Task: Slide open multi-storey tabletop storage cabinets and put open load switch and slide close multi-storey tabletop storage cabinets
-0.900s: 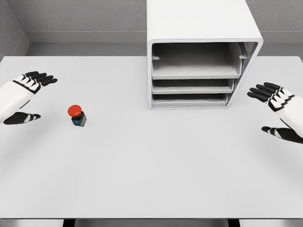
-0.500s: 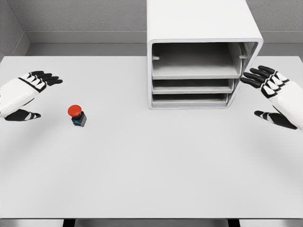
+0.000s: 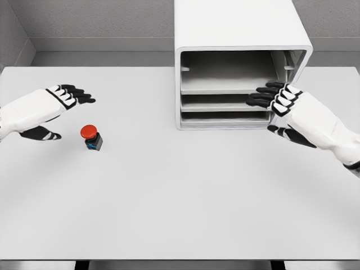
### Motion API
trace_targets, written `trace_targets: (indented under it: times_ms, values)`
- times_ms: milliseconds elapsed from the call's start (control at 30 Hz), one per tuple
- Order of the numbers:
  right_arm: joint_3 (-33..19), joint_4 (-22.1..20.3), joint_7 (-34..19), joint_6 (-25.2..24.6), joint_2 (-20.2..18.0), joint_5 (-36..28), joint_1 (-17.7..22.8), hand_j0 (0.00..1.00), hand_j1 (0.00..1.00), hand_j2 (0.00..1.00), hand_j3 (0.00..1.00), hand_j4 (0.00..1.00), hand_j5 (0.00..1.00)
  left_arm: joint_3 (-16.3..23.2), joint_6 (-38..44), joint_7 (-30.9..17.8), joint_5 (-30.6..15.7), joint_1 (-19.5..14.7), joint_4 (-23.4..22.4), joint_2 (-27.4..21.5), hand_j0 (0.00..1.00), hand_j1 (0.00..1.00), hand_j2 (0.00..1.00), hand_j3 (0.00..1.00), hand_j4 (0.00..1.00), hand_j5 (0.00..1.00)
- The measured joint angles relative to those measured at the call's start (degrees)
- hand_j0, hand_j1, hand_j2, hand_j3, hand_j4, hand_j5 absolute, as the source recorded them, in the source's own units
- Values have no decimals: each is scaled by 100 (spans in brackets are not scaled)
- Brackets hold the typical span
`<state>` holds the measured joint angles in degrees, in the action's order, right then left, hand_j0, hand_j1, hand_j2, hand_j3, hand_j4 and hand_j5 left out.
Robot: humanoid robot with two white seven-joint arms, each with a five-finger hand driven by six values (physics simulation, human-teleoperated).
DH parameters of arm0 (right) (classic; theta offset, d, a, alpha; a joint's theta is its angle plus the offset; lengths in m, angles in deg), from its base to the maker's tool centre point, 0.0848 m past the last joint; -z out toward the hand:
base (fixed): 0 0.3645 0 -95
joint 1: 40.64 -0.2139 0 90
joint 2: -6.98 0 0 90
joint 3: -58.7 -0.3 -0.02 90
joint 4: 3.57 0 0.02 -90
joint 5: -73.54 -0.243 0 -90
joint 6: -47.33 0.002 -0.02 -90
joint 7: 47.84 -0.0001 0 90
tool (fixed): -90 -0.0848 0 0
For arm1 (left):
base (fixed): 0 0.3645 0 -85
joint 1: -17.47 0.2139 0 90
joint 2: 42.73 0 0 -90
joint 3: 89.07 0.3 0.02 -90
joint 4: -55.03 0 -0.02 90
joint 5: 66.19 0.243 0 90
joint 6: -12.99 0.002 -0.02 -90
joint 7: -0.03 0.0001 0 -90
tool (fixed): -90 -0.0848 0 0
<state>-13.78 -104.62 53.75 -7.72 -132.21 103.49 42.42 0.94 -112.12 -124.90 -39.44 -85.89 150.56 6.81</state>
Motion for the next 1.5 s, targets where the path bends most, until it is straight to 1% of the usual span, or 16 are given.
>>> trace_targets:
  times_ms: [67, 167, 267, 367, 400, 467, 600, 667, 767, 933, 1100, 1200, 1267, 1367, 1467, 1500]
  values:
    - [142, 0, -1, 0, 10, 6, -53, 84, 84, 84, 84, 84, 84, 230, -1, -4, 30, -158, -124, -1, 100, 100, 100, 100, 100, 100]
    - [257, 0, -1, 0, 32, 4, -167, 84, 84, 84, 84, 84, 84, 470, -5, -8, 66, -150, -231, -3, 100, 100, 100, 100, 100, 100]
    - [433, 16, -1, 0, 68, -2, -484, 84, 84, 84, 84, 84, 84, 660, -5, -9, 77, -159, -271, -6, 100, 100, 100, 100, 100, 100]
    - [688, 60, -1, 0, 82, -12, -694, 83, 83, 83, 83, 83, 83, 787, -4, -9, 83, -185, -347, -4, 100, 100, 100, 100, 100, 100]
    - [786, 101, -1, 1, 84, -17, -887, 84, 84, 84, 84, 84, 84, 830, -3, -9, 83, -220, -392, -3, 100, 100, 100, 100, 100, 100]
    - [984, 210, -4, 1, 87, -26, -1072, 83, 83, 83, 83, 83, 83, 921, -3, -9, 98, -325, -492, 2, 100, 100, 100, 100, 100, 100]
    - [1319, 468, -3, 1, 90, -71, -1564, 84, 84, 84, 84, 84, 84, 1035, -5, -10, 173, -361, -640, 33, 100, 100, 100, 100, 100, 100]
    - [1503, 607, 0, 0, 102, -95, -1679, 84, 84, 84, 84, 84, 84, 1066, -5, -10, 199, -369, -679, 46, 100, 100, 100, 100, 100, 100]
    - [1703, 792, 2, 0, 160, -115, -1934, 84, 84, 84, 84, 84, 84, 1148, -2, -9, 257, -545, -770, 60, 100, 100, 100, 100, 100, 100]
    - [1886, 1033, 0, 0, 310, -119, -2039, 84, 84, 84, 84, 84, 84, 1245, -4, -10, 321, -563, -913, 97, 100, 100, 100, 100, 100, 100]
    - [2043, 1387, -8, 0, 547, -127, -2426, 84, 84, 84, 84, 84, 84, 1287, -4, -10, 413, -633, -1023, 200, 100, 100, 100, 100, 100, 100]
    - [2142, 1637, -9, 0, 698, -124, -2522, 84, 84, 84, 84, 84, 84, 1296, -4, -10, 467, -633, -1085, 235, 100, 100, 100, 100, 100, 100]
    - [2196, 1772, -31, 0, 790, -122, -2549, 84, 84, 84, 84, 84, 84, 1299, -4, -10, 486, -660, -1107, 252, 94, 94, 94, 94, 94, 94]
    - [2258, 1928, -72, 0, 889, -121, -2575, 84, 84, 84, 84, 84, 84, 1306, -4, -10, 500, -651, -1125, 264, 88, 88, 88, 88, 88, 88]
    - [2331, 2072, -88, 0, 957, -120, -2619, 84, 84, 84, 84, 84, 84, 1308, -4, -10, 504, -651, -1130, 271, 87, 87, 87, 87, 87, 87]
    - [2343, 2106, -91, 0, 970, -120, -2619, 84, 84, 84, 84, 84, 84, 1309, -4, -10, 504, -642, -1132, 272, 83, 83, 83, 83, 83, 83]
